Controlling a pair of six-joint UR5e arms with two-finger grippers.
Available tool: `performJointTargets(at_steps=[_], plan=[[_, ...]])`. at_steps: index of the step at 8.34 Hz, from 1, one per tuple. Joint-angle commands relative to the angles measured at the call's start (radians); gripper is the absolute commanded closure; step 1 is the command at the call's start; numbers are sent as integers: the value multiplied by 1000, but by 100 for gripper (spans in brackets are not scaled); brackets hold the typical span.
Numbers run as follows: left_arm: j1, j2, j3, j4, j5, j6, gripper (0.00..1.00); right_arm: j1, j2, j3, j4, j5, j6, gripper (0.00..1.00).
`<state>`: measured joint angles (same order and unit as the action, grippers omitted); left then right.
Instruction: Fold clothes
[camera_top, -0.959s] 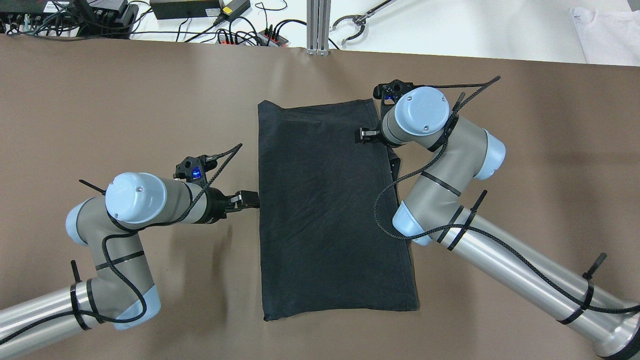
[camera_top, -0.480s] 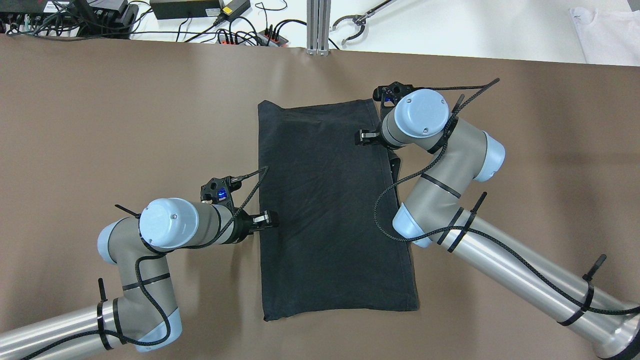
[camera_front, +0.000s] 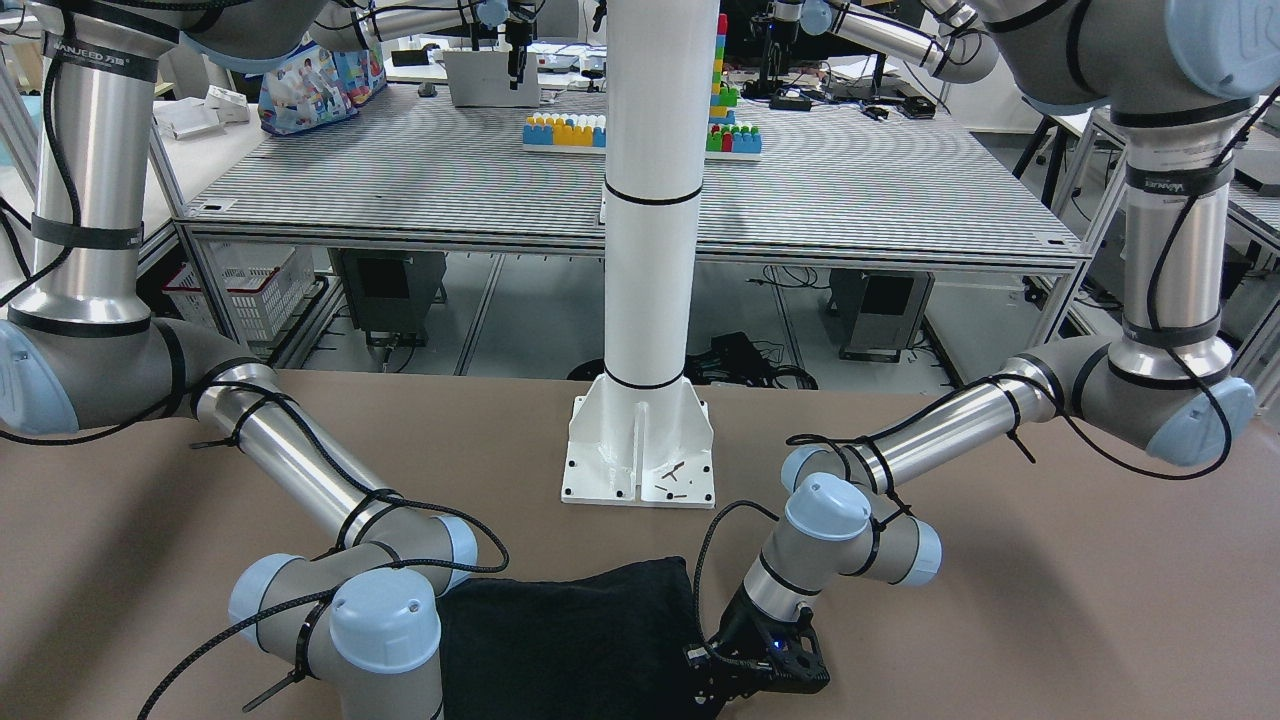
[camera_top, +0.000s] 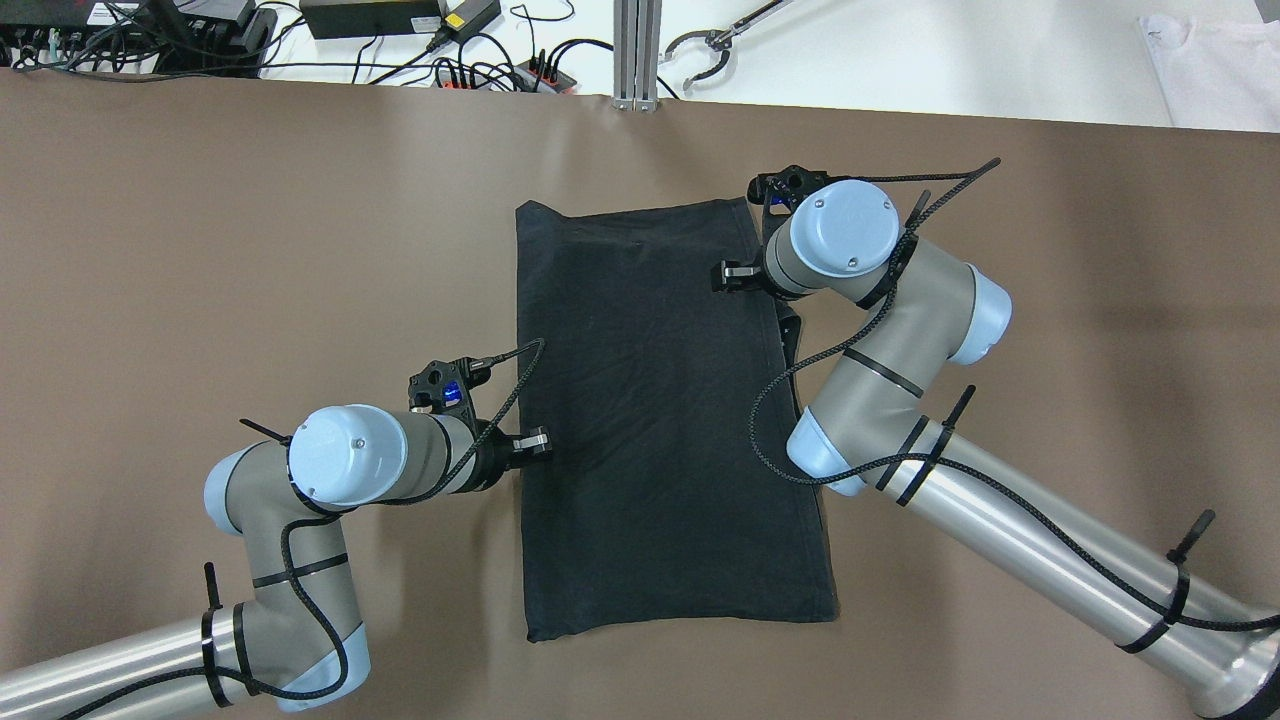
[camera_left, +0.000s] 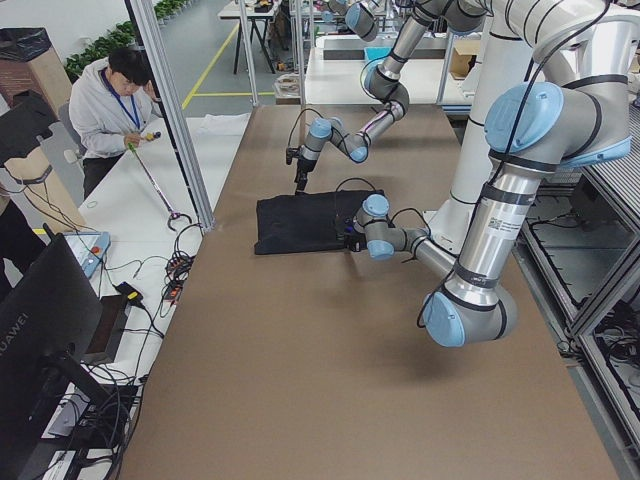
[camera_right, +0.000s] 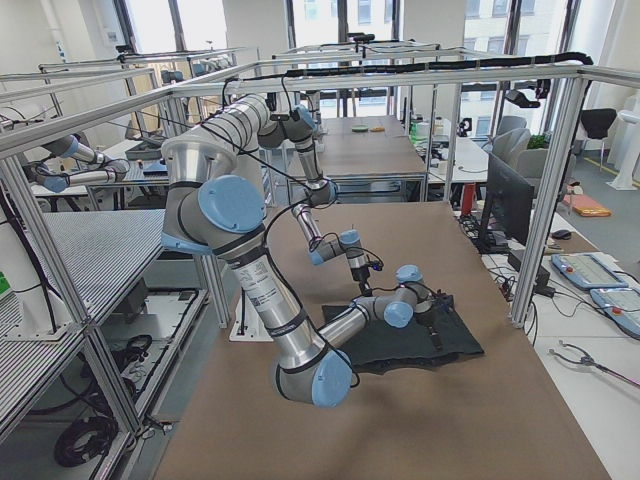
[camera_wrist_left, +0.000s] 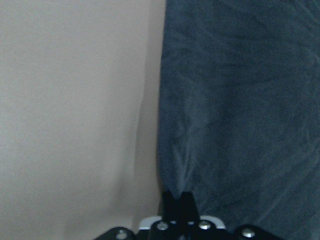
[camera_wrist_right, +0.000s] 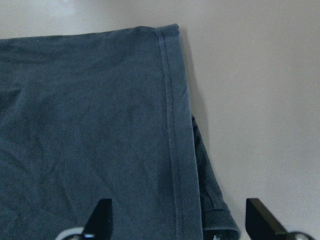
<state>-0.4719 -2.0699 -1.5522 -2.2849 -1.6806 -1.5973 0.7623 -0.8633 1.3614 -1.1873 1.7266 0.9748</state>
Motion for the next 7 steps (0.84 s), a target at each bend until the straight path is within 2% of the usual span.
performJointTargets(at_steps=[1, 3, 7], plan=[[-10, 40, -50, 1, -10, 13, 100, -1, -2, 1, 0, -1, 1, 6], [-16, 117, -126, 1, -14, 58, 100, -8, -3, 1, 0, -2, 1, 6], [-34, 139, -135, 1, -13, 80, 100, -8, -6, 1, 0, -2, 2, 6]])
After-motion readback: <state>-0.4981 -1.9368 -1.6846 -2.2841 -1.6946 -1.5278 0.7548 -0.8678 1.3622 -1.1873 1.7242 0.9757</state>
